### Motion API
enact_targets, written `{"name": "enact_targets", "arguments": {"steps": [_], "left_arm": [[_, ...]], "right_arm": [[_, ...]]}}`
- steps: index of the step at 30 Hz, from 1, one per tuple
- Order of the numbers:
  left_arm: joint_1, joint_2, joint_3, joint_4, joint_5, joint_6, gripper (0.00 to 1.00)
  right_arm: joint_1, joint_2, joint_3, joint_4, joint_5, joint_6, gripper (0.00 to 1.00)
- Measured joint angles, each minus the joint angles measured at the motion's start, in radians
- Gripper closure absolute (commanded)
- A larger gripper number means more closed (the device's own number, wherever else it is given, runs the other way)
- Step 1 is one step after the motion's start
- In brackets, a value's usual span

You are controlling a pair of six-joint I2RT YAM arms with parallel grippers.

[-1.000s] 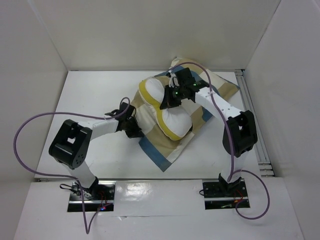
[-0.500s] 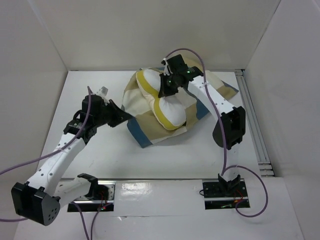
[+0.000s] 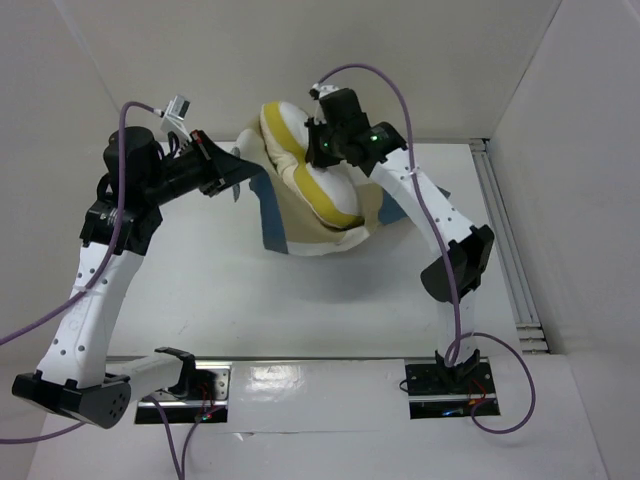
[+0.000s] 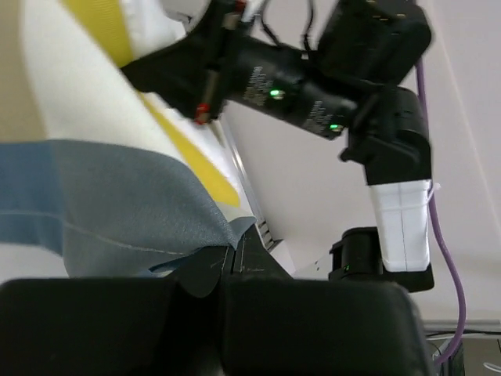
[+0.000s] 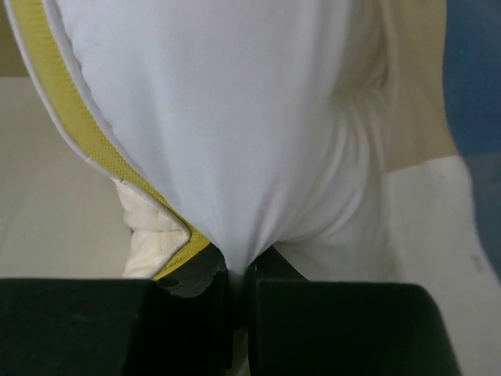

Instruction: Put the pillow into the pillowcase

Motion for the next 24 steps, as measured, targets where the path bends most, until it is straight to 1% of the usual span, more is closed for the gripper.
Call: {"name": "enact_targets", "arguments": {"steps": [2,4,8,11,14,16,17,19,21,24], "left_arm": [[0.002,-0.004,0.001,-0.037,0.006,0.008,1.00],[0.004,-0.004,-0.007,-0.084,0.008,0.014,1.00],[0.008,-0.003,-0.014,-0.163,0.001,0.019,1.00],[0.008,-0.003,0.007,-0.174,0.003,0.018,1.00],[0.008,-0.003,0.072,-0.168,0.012,0.018,1.00],[0.008,-0.003,0.120,-0.148,0.028,0.016,1.00],[0.008,-0.003,0.143,-0.140,0.040,0.014,1.00],[0.008,-0.003,0.183,-0.123,0.063,0.013,1.00],[0.007,-0.007,0.215,-0.097,0.075,0.013,1.00],[0.007,-0.042,0.188,-0.068,0.062,0.016,1.00]], "right_arm": [[0.022,0.004,-0.084,0.054,-0.001,0.006,1.00],[0.026,0.031,-0.129,0.071,0.002,0.015,1.00],[-0.003,0.096,-0.133,0.070,0.028,0.041,1.00],[-0.039,0.112,-0.067,0.032,0.050,0.056,1.00],[-0.083,0.116,0.089,-0.033,0.120,0.063,1.00],[-0.106,0.087,0.157,-0.035,0.167,0.062,1.00],[-0.114,0.058,0.164,-0.029,0.190,0.059,1.00],[-0.103,-0.015,0.155,-0.020,0.245,0.050,1.00],[-0.054,-0.077,0.134,-0.005,0.308,0.033,1.00],[0.056,-0.074,0.074,0.035,0.370,0.020,1.00]]}}
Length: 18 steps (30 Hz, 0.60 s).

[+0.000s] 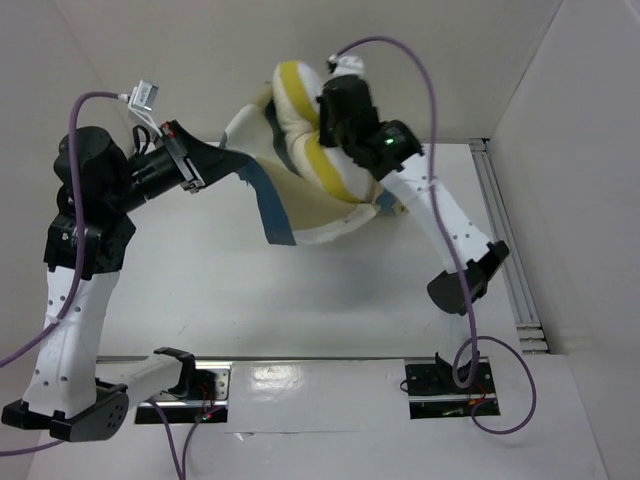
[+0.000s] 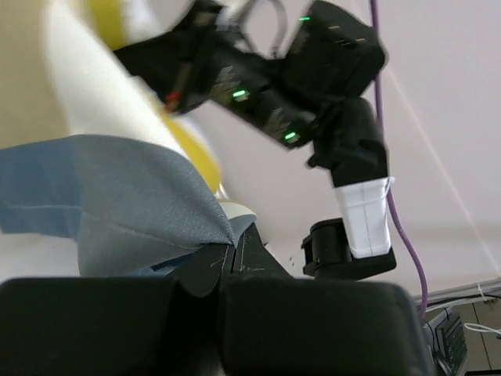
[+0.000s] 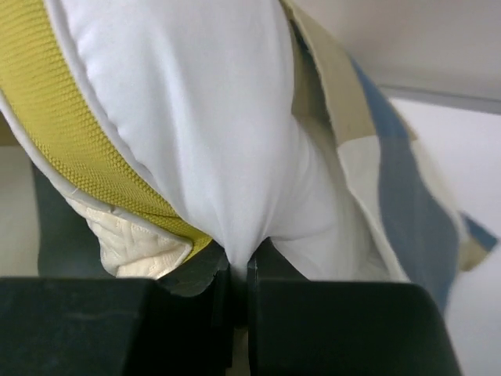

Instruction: Put the pillow into the pillowcase

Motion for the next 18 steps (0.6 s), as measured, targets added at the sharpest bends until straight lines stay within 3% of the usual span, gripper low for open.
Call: {"name": "enact_targets", "arguments": {"steps": [5,10,15,18], "left_arm": [[0.003,-0.049,-0.179,-0.034,-0.036,0.003,1.00],[0.012,-0.020,-0.312,-0.233,-0.130,0.029,1.00],[0.010,-0.060,-0.281,-0.288,-0.200,0.079,1.00],[0.004,-0.102,-0.283,-0.326,-0.245,0.106,1.00]], "right_arm": [[0.125,0.166,-0.194,0.171,-0.029,0.020,1.00],[0.118,0.341,-0.364,0.250,-0.151,0.073,1.00],[0.082,0.232,-0.458,0.295,-0.194,0.096,1.00],[0.023,0.111,-0.595,0.324,-0.216,0.119,1.00]]}}
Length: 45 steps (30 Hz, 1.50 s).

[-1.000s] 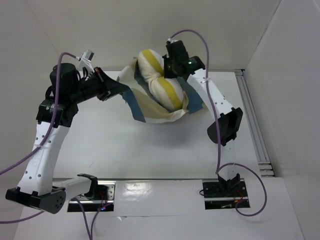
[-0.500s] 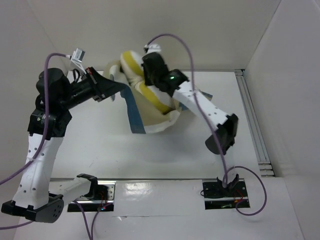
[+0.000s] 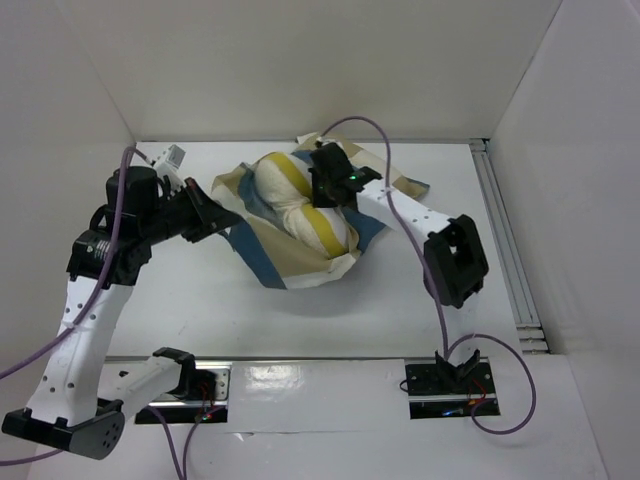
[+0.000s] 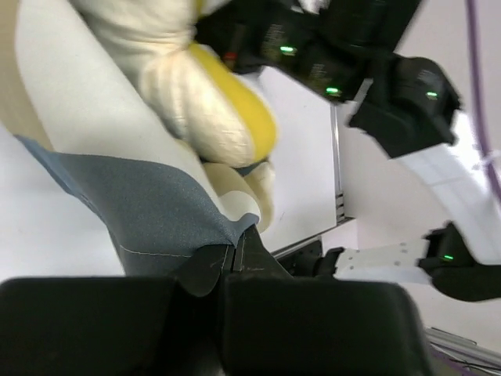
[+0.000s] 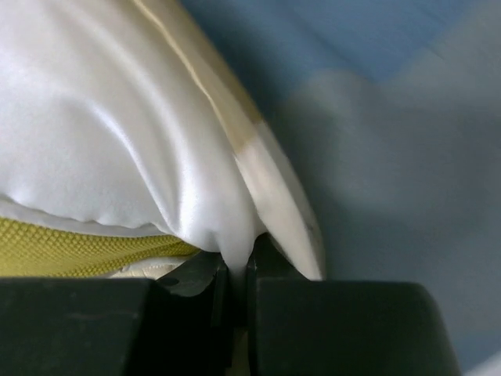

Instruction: Put the pillow into the pillowcase

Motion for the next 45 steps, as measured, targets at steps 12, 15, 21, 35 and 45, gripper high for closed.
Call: {"name": "enact_targets", "arguments": {"steps": [12,15,21,35,45], "left_arm": [[0.157,0.140,-0.290,0.160,0.140,0.089,1.00],[0.241,0.202,-0.320,0.205,0.145,0.111,1.00],[0.281,0.329,-0.306,0.151,0.018,0.191,0.44],[-0.160,0.499,-0.112,0.140,-0.212,0.217,0.29],[-0.217,0.798,-0.172,0.367,0.078,0.101,0.27]], "right_arm": [[-0.090,-0.430,-0.523,-0.013,0.025,0.230,1.00],[-0.054,-0.455,-0.536,-0.017,0.023,0.266,1.00],[-0.026,-0.383,-0.475,-0.020,-0.035,0.192,1.00],[-0.241,-0.407,-0.594,0.018,-0.452,-0.094,1.00],[-0.211,-0.384,-0.493,-0.090,-0.388,-0.127,0.17]]}}
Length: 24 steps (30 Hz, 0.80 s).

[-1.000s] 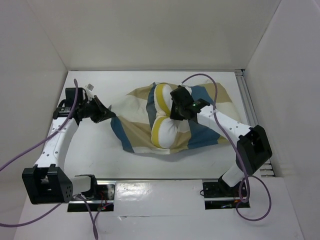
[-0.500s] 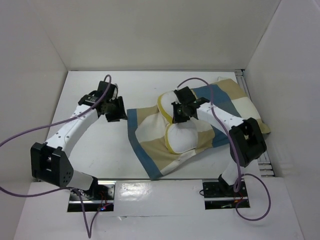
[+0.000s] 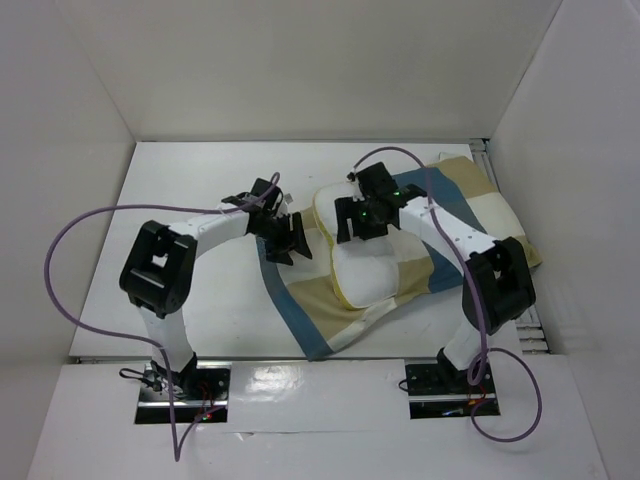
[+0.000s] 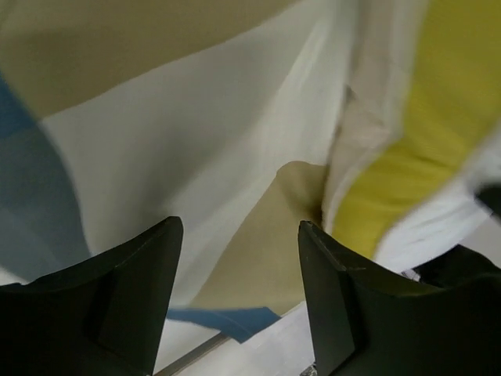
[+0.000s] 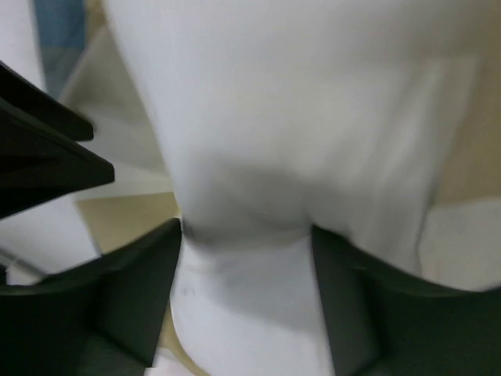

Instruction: Put the pillow into the pillowcase

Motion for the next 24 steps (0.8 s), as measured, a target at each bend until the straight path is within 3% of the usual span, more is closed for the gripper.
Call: {"name": "enact_targets", "arguments": {"steps": [3,4,8,9,13,19,21,22,24], "left_arm": [[-0.011,0.072,0.008,0.006,-0.010,-0.025,0.32],[-0.013,0.084,0.008,0.005,-0.016,-0.028,0.34],[-0.011,0.098,0.005,0.008,-0.038,-0.055,0.60],[-0.008,0.098,0.003,0.013,-0.041,-0.059,0.76],[0.019,0.097,-0.032,0.040,-0.050,-0.080,1.00],[0.045,0.097,-0.061,0.050,-0.051,-0.077,1.00],[0.048,0.097,-0.067,0.061,-0.051,-0.077,1.00],[0.050,0.096,-0.072,0.064,-0.051,-0.076,1.00],[0.052,0.096,-0.080,0.064,-0.051,-0.076,1.00]], "right_arm": [[0.083,0.031,0.034,-0.022,0.131,0.015,0.01],[0.110,0.042,0.040,-0.027,0.176,0.021,0.01],[0.218,0.095,0.080,-0.064,0.354,0.054,0.01],[0.241,0.112,0.090,-0.071,0.392,0.064,0.01],[0.292,0.178,0.107,-0.081,0.510,0.098,0.01],[0.327,0.295,0.145,-0.084,0.688,0.173,0.01],[0.342,0.339,0.153,-0.084,0.744,0.194,0.13],[0.348,0.356,0.154,-0.083,0.768,0.202,0.35],[0.355,0.364,0.152,-0.083,0.803,0.205,0.63]]}}
